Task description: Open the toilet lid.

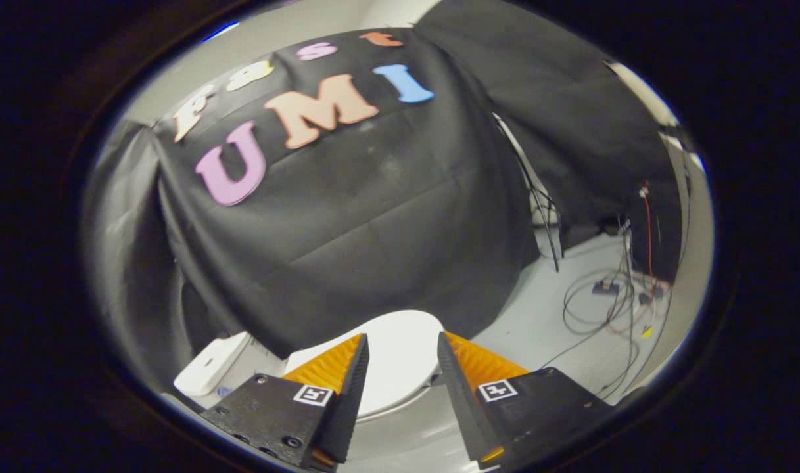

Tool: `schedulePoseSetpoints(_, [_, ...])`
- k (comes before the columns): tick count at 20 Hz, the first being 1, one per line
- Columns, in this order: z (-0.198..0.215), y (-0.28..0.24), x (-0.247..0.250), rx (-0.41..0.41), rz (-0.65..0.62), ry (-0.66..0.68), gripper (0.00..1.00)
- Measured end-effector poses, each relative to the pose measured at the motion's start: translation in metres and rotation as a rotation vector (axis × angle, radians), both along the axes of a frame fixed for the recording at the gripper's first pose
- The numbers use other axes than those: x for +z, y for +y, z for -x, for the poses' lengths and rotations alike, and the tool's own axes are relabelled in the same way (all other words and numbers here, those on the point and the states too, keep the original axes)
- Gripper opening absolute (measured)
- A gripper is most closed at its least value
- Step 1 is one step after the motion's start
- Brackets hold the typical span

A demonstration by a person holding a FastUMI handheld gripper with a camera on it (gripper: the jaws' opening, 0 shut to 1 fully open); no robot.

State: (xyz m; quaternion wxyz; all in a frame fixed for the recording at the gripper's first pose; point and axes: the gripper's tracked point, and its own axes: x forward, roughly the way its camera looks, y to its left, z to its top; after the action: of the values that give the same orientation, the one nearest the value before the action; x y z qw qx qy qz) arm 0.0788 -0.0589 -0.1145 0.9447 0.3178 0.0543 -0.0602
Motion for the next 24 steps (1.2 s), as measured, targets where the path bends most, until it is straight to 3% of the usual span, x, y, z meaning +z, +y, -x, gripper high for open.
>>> schedulePoseSetpoints(2, [-0.016,-0.002,-0.023,-0.024,-0.12,0.001,0.65])
schedulePoseSetpoints(6, [-0.04,-0.013,-0.082,-0.092,-0.246,0.078,0.65])
schedulePoseSetpoints(13, [-0.084,-0.024,-0.129,-0.156,-0.496,0.068,0.63])
schedulePoseSetpoints(18, [-0.108,-0.028,-0.132,-0.167,-0.65,-0.044,0.32])
schedulePoseSetpoints(24, [-0.109,-0.03,-0.127,-0.165,-0.677,-0.154,0.03])
